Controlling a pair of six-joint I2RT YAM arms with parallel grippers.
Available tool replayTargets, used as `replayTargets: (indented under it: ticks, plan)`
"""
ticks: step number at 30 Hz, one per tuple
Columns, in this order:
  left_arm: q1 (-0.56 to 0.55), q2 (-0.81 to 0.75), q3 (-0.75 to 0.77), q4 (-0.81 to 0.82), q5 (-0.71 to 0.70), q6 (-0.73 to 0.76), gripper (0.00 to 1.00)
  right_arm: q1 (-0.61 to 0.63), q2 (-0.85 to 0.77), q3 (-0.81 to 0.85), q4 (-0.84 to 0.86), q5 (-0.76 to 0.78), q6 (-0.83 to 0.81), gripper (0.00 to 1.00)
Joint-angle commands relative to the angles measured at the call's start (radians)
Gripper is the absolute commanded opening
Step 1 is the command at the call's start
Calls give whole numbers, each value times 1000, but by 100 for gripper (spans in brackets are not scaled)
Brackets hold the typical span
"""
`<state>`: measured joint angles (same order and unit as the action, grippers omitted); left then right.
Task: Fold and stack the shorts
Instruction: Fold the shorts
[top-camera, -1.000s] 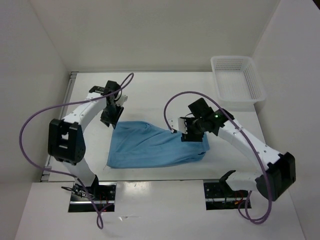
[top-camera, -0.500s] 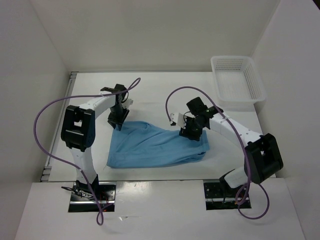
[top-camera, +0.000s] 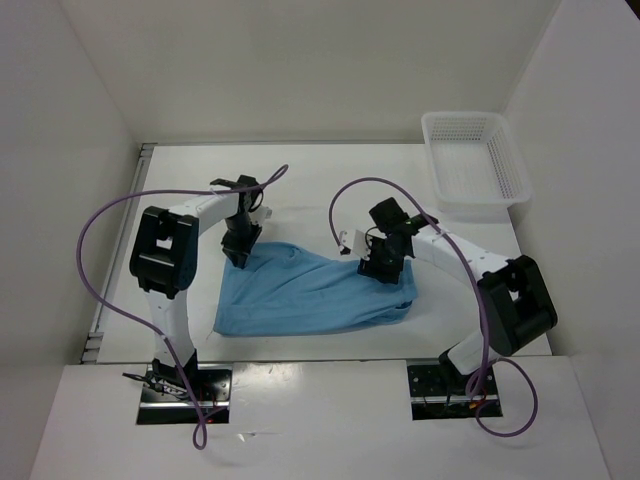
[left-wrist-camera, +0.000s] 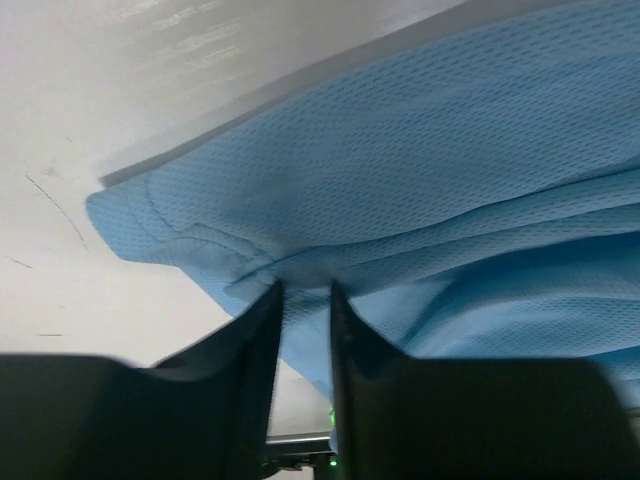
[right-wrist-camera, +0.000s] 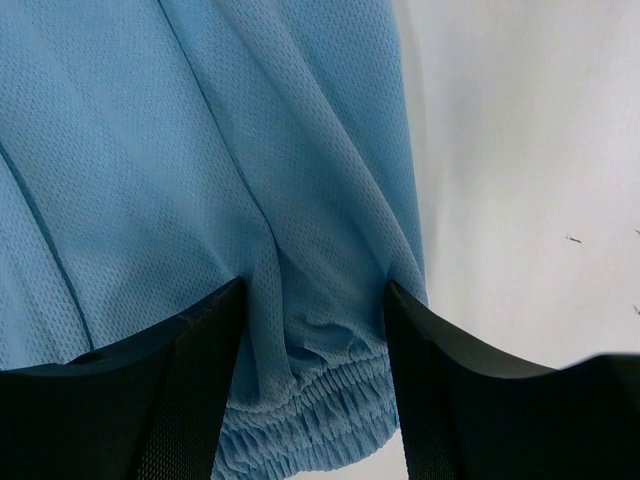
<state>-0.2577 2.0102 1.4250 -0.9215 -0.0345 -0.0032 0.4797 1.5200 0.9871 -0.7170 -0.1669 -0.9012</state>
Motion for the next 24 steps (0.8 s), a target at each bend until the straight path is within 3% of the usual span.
replayTargets:
  ticks: [1,5,16,20,24]
  plan:
    - [0,-1,-15,-20,-11,3,36,-7,11,1,50,12,10,63]
    - [21,-10,43,-77,-2,3,43,-7,11,-8,50,12,-11,63]
    - [31,16,68,-120,5,3,43,-7,11,-8,50,3,-21,63]
    - [31,36,34,-120,-4,3,35,-7,11,-8,50,3,-21,63]
    - [31,45,34,-120,18,3,14,-7,11,-19,50,3,-30,63]
